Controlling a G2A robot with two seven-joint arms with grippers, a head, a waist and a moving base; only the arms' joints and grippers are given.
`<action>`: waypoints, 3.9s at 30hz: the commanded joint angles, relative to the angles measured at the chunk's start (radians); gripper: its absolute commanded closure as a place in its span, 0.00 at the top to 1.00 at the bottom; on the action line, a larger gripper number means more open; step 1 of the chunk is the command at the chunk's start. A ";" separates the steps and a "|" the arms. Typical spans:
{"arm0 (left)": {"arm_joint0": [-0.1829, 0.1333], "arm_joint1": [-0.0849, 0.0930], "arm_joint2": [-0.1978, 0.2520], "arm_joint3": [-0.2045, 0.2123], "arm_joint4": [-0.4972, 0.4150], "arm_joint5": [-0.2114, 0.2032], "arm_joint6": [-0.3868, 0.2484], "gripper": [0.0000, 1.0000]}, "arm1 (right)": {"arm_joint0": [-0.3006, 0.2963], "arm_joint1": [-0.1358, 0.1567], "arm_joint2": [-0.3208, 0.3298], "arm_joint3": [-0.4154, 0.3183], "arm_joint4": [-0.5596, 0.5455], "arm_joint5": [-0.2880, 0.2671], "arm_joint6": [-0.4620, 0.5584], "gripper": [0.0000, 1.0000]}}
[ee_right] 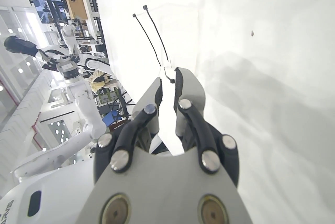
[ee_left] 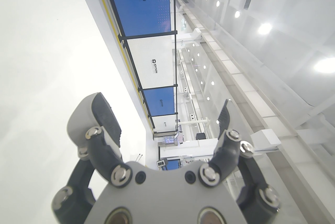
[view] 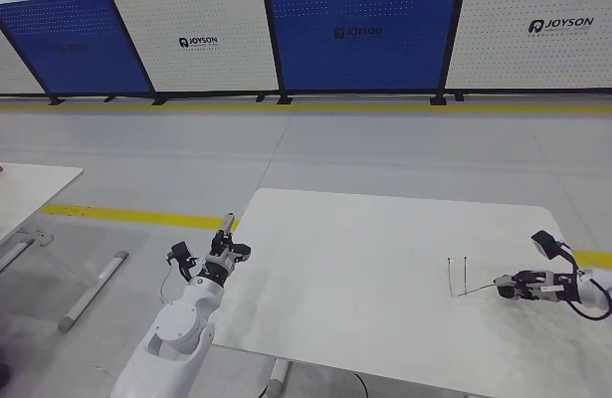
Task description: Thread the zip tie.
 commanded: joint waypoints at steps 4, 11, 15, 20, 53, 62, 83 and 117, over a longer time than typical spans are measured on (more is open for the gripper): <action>0.000 0.000 0.000 0.000 0.000 0.000 0.000 1.00 | 0.009 -0.008 -0.004 0.017 -0.001 0.001 0.000 0.20; 0.000 0.000 0.000 0.000 0.000 0.000 0.000 1.00 | 0.022 -0.018 -0.008 0.042 -0.005 0.007 -0.006 0.15; 0.000 0.000 0.000 0.000 0.000 0.000 0.000 1.00 | 0.027 -0.022 -0.009 0.055 -0.009 0.006 -0.009 0.12; 0.000 0.000 0.000 0.000 0.000 0.000 0.000 1.00 | 0.034 -0.027 -0.009 0.068 -0.014 0.003 -0.009 0.00; 0.000 0.000 0.000 0.000 0.000 0.000 0.000 1.00 | -0.310 0.150 0.283 -0.487 0.181 -0.030 0.034 0.00; 0.000 0.000 0.000 0.000 0.000 0.000 0.000 1.00 | -0.408 0.127 0.290 -0.714 0.344 -0.030 -0.035 0.00; -0.009 -0.002 0.074 -0.062 0.076 0.025 -0.070 1.00 | -0.508 0.077 0.324 -0.825 0.566 -0.030 -0.112 0.00; -0.107 -0.015 0.376 -0.083 0.291 0.044 -0.281 1.00 | -0.429 -0.102 0.046 -0.704 0.536 -0.029 -0.311 0.00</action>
